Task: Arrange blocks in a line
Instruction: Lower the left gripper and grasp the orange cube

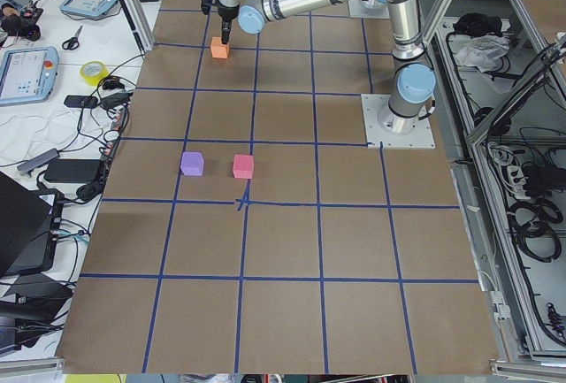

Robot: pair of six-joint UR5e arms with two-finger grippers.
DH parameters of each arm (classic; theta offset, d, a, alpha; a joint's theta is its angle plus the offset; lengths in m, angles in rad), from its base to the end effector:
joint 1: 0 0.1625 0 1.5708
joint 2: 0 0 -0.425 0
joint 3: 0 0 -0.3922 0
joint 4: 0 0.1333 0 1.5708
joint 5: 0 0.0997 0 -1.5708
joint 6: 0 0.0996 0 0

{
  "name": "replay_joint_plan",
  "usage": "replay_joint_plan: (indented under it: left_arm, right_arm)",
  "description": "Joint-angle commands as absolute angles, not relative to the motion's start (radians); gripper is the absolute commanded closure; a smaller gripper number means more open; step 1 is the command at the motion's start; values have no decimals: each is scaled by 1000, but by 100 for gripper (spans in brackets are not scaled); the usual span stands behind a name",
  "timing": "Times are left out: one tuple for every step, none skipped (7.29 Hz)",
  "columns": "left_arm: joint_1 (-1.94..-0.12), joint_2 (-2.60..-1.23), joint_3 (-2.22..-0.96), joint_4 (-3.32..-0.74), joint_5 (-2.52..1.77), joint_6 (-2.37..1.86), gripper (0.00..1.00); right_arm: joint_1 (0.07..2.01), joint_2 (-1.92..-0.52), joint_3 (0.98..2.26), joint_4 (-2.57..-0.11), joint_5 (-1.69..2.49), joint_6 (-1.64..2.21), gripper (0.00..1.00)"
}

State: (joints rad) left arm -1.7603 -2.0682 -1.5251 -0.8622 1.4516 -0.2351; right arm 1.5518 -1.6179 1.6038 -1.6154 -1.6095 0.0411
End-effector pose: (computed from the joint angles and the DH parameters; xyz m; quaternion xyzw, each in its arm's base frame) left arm -0.2701 -0.6377 0.2945 0.0149 -0.9899 0.1125 0.0847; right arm 0.1204 -0.4799 0.4991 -0.0306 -0.9989 0.0296 0.0190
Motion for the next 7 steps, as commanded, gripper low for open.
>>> replay_joint_plan:
  left_arm:
    - [-1795,-2184,-1451,-838,1454,-273,0]
    - [-1799,-2207,-1451,-819,1459,-275,0]
    - [-1799,-2238,-1451,-804,1462,-276,0]
    - [-1801,-2265,-1450,-793,1460,-299,0]
    - [-1802,-2278,-1450,-758,1453,-323,0]
    - [-1802,-2292,-1450,-752,1447,-333,0]
    - [-1804,-2293,-1445,-752,1437,-334,0]
  right_arm:
    - [1554,-1643,1603,-1614,-1568,35,0]
    - [1554,-1643,1605,-1612,-1569,34,0]
    - [1554,-1647,1605,-1609,-1571,34,0]
    - [1554,-1652,1605,-1608,-1571,34,0]
    - [1554,-1652,1605,-1608,-1577,31,0]
    - [1554,-1652,1606,-1608,-1583,31,0]
    - [1554,-1652,1608,-1608,-1586,32,0]
